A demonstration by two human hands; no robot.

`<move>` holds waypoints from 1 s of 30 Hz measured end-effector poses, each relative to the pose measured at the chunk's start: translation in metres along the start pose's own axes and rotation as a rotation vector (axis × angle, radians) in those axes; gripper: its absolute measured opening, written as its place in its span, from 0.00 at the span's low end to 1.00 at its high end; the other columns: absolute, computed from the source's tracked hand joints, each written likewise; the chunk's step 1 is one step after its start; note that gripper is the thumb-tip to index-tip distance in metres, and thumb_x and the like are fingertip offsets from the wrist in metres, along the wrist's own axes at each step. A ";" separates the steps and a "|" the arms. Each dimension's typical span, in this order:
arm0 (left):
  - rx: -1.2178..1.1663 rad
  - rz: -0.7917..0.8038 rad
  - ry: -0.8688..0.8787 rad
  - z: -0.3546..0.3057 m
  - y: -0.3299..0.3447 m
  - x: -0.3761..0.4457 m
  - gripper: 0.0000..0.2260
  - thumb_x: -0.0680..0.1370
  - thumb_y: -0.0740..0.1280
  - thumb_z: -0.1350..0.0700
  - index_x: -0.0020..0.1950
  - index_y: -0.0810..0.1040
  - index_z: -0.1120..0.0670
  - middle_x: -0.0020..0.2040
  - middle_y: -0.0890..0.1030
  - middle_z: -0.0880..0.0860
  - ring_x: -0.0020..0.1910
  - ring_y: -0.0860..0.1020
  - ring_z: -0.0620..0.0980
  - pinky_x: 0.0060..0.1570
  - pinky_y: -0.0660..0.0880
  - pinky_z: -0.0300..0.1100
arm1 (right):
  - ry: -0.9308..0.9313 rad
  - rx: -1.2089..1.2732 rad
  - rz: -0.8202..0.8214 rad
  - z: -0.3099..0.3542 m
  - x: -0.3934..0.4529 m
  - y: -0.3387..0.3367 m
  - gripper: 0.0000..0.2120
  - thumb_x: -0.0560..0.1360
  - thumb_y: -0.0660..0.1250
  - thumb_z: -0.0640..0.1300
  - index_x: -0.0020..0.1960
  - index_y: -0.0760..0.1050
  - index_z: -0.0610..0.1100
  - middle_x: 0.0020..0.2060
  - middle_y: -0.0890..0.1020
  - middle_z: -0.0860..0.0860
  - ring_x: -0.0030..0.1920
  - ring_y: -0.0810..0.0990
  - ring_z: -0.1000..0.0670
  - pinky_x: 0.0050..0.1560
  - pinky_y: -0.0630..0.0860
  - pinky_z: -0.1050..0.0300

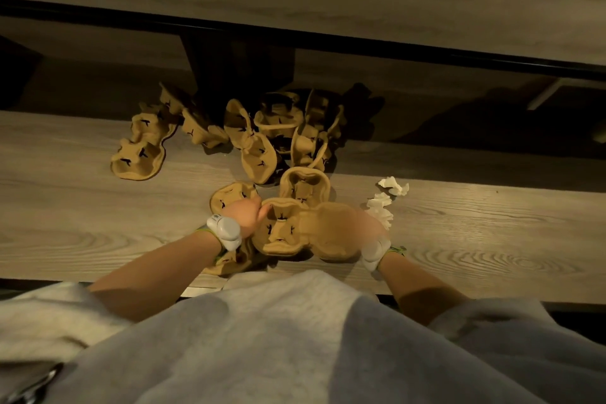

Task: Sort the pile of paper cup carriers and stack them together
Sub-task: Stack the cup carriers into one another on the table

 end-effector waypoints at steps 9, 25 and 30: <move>-0.312 -0.092 -0.237 0.027 -0.037 0.019 0.28 0.82 0.46 0.44 0.37 0.79 0.56 0.37 0.81 0.56 0.32 0.78 0.54 0.45 0.74 0.45 | 0.107 0.224 -0.335 0.035 0.003 -0.021 0.24 0.75 0.57 0.61 0.53 0.77 0.42 0.52 0.79 0.44 0.56 0.75 0.43 0.57 0.73 0.46; -0.628 -0.167 -0.447 0.109 -0.047 0.017 0.21 0.83 0.51 0.50 0.50 0.81 0.58 0.54 0.81 0.61 0.55 0.77 0.61 0.57 0.71 0.48 | -0.036 -0.002 0.062 0.204 0.040 0.037 0.20 0.77 0.60 0.57 0.40 0.72 0.40 0.35 0.80 0.42 0.35 0.79 0.44 0.33 0.74 0.55; -0.627 -0.116 -0.440 0.117 -0.040 0.005 0.19 0.83 0.52 0.51 0.54 0.81 0.58 0.57 0.81 0.60 0.55 0.77 0.60 0.55 0.71 0.47 | 0.066 -0.069 0.109 0.215 0.048 0.038 0.14 0.79 0.60 0.45 0.56 0.75 0.34 0.54 0.80 0.39 0.55 0.79 0.40 0.42 0.69 0.54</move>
Point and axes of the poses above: each hand's wrist, its own x-axis towards the middle knuckle, its own y-axis out of the palm, z = x × y, the point moved 5 cm from there along x, towards the middle knuckle
